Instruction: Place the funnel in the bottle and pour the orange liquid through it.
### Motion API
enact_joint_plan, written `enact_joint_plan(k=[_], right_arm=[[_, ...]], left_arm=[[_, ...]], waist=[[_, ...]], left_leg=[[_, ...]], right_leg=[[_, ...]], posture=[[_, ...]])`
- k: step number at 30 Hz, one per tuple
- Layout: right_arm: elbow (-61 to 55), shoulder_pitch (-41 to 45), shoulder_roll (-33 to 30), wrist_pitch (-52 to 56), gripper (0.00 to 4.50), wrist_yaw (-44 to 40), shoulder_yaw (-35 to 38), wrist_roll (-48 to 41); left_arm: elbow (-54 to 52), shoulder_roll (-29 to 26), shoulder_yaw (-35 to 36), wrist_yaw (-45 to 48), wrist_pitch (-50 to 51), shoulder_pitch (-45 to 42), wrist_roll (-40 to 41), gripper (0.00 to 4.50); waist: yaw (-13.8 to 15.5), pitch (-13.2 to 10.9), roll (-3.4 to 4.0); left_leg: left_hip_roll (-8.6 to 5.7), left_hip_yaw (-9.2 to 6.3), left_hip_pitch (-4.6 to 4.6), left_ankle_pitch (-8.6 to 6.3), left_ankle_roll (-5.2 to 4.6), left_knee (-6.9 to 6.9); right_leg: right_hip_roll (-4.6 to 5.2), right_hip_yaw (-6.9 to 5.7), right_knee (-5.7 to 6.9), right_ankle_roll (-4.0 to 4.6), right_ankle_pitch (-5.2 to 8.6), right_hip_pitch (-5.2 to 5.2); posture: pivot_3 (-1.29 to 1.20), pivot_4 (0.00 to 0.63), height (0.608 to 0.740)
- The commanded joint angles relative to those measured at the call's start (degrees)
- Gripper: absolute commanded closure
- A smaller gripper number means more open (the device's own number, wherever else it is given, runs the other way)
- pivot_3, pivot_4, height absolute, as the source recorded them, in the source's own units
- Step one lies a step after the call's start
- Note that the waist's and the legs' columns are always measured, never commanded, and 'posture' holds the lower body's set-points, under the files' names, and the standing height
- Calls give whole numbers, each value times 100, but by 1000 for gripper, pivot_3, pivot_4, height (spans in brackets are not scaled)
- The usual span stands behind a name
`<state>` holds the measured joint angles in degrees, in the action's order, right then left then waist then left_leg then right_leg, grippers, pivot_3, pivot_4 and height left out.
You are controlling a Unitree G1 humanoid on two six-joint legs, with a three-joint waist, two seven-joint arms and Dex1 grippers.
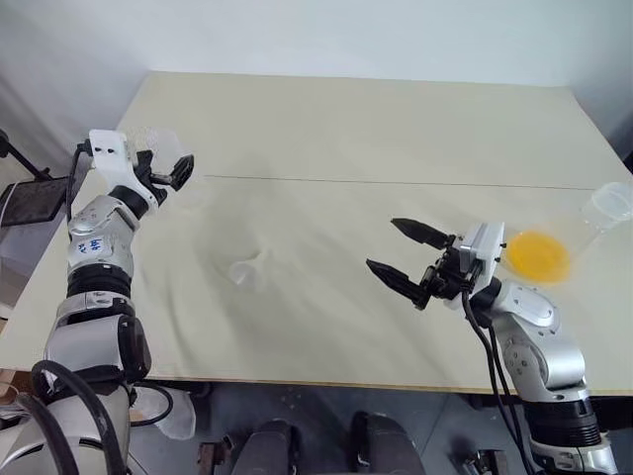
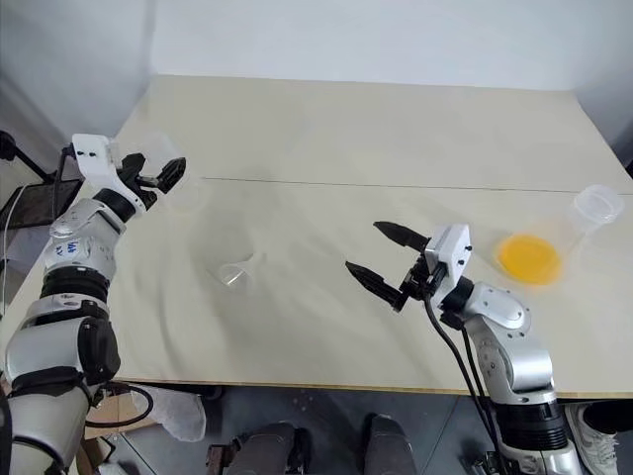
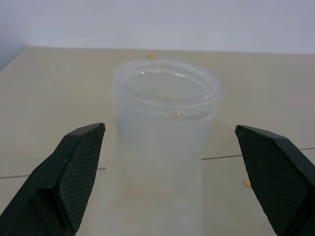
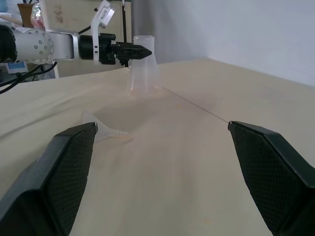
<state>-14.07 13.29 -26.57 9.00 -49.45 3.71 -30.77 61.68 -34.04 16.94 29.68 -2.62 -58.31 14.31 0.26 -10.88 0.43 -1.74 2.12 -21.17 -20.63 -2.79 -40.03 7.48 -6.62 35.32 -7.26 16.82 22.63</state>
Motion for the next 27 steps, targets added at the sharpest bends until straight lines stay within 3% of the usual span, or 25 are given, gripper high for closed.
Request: enact_joint_plan(k=[1,3,8,13,18,23,27], right_arm=[[-267,-16,27,-75,4,53,122,-94],[-297,-50,49,-98,0,85,112,-81],[-319,-132,123,-167,0,142,92,-39],[-312,-209,164,-228,0,171,98,-4],[-413,-305,103,-246,0,230,177,-15],[-716,-676,-224,-135,0,284,654,-146],[-1120,-1327,-504,-14,0,347,1178,-290]], left_arm=[[164,-40,10,14,-223,-239,-83,186],[289,-28,-12,37,-268,-314,-124,591],[484,-13,7,11,-404,-425,-182,2219],[515,3,32,189,-541,-406,-140,2278],[-59,99,6,1062,-613,-405,96,2278],[-2259,512,-928,2719,509,-86,349,2278],[-3819,1012,-1610,3224,1575,242,681,2278]], waist=[[-11,0,0],[-15,0,0],[-11,0,0],[-10,0,-1],[-3,-2,-3],[94,-3,-5],[136,-3,-5]], left_leg=[[0,0,0,0,0,0],[0,0,0,0,0,0],[-1,-1,0,0,-1,0],[-2,-2,0,1,-1,-1],[-3,-2,-1,1,-2,-1],[-7,-3,-6,2,-3,-4],[-12,-11,-7,2,-6,-4]], right_leg=[[0,0,0,0,0,0],[0,-1,2,0,0,1],[2,-2,5,0,0,1],[3,-3,8,-1,0,1],[3,-3,8,0,0,2],[7,-3,7,-1,0,2],[8,3,6,-3,-2,-4]], posture=[[0,150,740],[0,150,740],[0,150,740],[0,150,740],[0,150,740],[0,150,740],[0,150,740]])
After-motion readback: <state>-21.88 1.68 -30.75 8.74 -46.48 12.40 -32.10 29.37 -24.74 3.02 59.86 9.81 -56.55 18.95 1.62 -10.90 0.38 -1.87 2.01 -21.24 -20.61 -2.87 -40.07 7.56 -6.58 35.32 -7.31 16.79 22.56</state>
